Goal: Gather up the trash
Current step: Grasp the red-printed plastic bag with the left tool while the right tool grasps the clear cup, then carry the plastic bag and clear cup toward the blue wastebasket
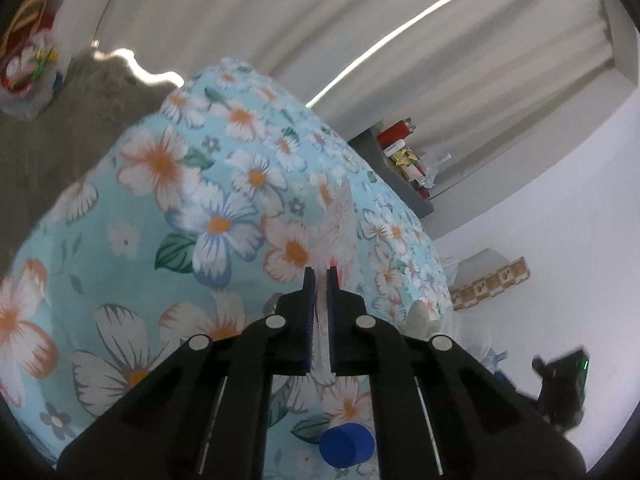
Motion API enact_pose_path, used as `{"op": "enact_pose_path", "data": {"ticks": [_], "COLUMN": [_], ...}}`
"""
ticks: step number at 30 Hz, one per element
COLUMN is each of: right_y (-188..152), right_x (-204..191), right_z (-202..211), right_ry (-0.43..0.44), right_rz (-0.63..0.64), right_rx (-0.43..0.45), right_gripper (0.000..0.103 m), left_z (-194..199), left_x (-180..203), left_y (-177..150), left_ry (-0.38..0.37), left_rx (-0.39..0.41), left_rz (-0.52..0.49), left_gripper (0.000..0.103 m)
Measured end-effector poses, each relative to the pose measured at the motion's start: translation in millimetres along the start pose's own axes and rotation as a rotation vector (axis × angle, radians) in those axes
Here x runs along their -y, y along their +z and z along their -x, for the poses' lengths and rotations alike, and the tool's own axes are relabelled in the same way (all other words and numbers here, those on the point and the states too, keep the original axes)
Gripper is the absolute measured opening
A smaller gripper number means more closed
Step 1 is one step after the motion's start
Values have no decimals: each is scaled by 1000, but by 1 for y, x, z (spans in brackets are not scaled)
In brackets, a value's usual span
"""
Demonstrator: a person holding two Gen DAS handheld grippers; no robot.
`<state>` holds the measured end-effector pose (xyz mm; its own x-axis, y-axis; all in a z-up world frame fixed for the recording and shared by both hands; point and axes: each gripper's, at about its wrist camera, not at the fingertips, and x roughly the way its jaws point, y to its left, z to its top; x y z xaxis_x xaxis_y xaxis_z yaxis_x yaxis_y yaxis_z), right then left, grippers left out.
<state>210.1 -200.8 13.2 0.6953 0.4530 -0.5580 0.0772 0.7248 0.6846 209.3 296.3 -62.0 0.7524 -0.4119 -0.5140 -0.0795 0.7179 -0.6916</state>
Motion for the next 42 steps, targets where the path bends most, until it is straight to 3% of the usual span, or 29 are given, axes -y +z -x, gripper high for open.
{"op": "enact_pose_path", "data": {"ticks": [7,13,15,17,23,33,42], "right_y": [8,13,12,11,9,13,-10], "right_x": [-47,-43,-41,-40,-40,-37,-22], "right_z": [-50,-82,-88,-90,-82,-27,18], "right_ry": [-171,-275,-268,-261,-244,-130,-91], "right_rz": [237,268,261,253,249,171,89], "right_rx": [-65,-106,-113,-116,-69,82,164], "right_gripper": [77,77,77,66,65,64,64], "left_z": [7,14,14,15,19,33,51], "left_x": [8,17,19,21,27,40,63], "left_y": [-1,-4,-4,-4,-5,-6,-8], "left_ry": [13,5,7,6,5,-7,-32], "left_rx": [19,34,37,38,52,86,130], "left_rz": [-47,-73,-80,-87,-107,-133,-188], "left_gripper": [4,4,4,4,4,4,4]}}
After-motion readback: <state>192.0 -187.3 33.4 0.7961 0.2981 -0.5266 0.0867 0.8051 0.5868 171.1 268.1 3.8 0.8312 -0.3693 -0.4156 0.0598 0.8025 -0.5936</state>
